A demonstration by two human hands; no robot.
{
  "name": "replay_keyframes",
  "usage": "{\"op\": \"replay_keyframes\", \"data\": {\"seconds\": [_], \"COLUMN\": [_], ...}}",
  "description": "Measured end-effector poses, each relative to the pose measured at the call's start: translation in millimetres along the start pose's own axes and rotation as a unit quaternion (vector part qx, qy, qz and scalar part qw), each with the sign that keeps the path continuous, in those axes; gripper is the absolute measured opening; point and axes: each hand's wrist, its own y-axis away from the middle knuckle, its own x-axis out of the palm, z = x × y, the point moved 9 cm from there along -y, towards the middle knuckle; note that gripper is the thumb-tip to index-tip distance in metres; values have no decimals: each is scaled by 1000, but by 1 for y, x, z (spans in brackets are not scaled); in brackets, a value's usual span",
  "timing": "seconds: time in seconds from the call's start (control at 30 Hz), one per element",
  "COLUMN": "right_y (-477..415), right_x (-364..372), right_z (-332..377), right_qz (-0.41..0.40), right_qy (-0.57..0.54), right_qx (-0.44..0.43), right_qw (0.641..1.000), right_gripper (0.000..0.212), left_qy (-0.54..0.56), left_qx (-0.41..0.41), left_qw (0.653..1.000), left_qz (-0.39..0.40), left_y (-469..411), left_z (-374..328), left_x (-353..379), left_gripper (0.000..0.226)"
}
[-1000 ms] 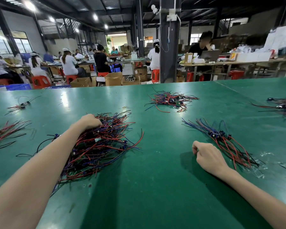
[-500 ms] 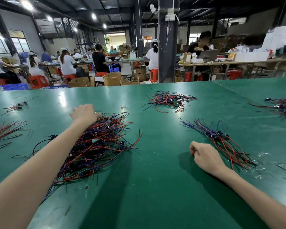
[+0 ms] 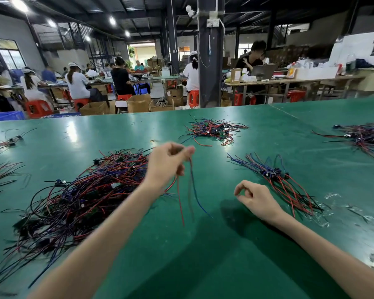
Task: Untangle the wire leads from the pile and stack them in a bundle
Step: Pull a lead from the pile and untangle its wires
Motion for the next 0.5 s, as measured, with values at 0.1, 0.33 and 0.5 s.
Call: {"op": "replay_keyframes", "data": {"seconds": [0.1, 0.33, 0.5], "right_y": [6, 26, 31], "right_x": [10, 41, 39], "right_z": [15, 55, 59], "right_qz": [35, 136, 126], "right_qy": [-176, -242, -242], "right_qx": [2, -67, -79], "right_qw": [984, 958, 959], "right_gripper": [17, 46, 34], "left_qy": [76, 145, 79], "left_qx": [-129, -188, -146], "left_qw": [987, 964, 975], "left_qz": [56, 120, 146], "left_y": [37, 70, 71], "left_z": [53, 96, 90], "left_x": [44, 70, 68], "left_gripper": [17, 11, 14]}}
